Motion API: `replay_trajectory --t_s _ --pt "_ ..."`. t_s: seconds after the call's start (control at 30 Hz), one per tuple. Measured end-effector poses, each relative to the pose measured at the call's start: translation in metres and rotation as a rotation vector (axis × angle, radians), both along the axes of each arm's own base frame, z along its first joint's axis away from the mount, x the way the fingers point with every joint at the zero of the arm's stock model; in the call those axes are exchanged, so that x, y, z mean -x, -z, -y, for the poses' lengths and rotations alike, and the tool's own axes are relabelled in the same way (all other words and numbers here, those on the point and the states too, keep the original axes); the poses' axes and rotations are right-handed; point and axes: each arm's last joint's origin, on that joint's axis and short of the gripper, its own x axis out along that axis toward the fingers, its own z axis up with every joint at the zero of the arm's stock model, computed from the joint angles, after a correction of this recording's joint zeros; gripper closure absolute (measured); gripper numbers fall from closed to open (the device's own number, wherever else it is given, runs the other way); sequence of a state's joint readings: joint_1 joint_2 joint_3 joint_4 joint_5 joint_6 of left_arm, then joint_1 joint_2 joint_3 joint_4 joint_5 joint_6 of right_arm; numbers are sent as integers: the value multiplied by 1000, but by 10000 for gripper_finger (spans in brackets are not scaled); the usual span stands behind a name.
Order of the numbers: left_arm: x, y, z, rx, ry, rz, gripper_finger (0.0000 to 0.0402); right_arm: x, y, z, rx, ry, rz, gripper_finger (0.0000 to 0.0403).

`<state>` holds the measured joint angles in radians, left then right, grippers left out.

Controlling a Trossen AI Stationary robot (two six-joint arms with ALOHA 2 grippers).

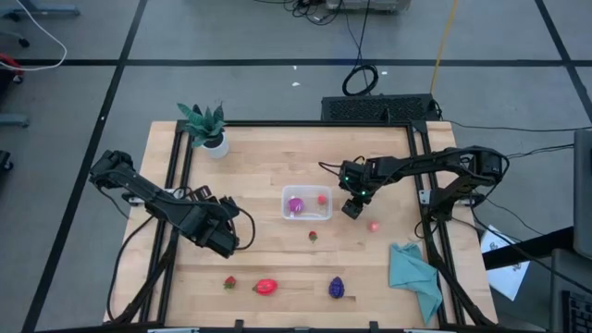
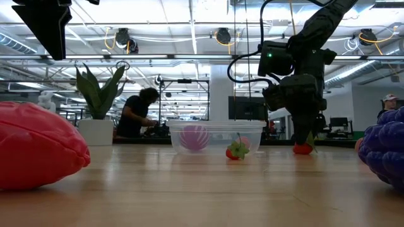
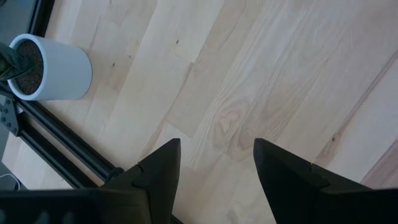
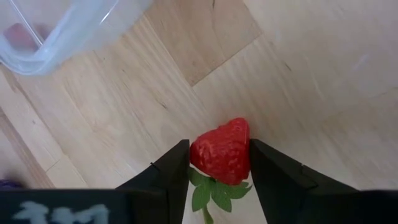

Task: Pick and placing Produce into tupperware
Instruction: Put the top red strawberry into the transparent bin

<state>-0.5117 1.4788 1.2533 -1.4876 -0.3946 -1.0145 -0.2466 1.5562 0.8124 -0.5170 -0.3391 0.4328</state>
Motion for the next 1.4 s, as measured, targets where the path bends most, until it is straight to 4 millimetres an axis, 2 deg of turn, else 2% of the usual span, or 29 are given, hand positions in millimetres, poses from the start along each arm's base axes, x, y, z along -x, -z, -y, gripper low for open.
replay_trajectory --t_s 0.97,1.4 --pt "0 0 -1 -33 36 -1 192 0 -1 0 -5 -9 -6 259" --pt "4 -1 -4 -76 48 -40 192 -15 -30 4 10 -45 11 259"
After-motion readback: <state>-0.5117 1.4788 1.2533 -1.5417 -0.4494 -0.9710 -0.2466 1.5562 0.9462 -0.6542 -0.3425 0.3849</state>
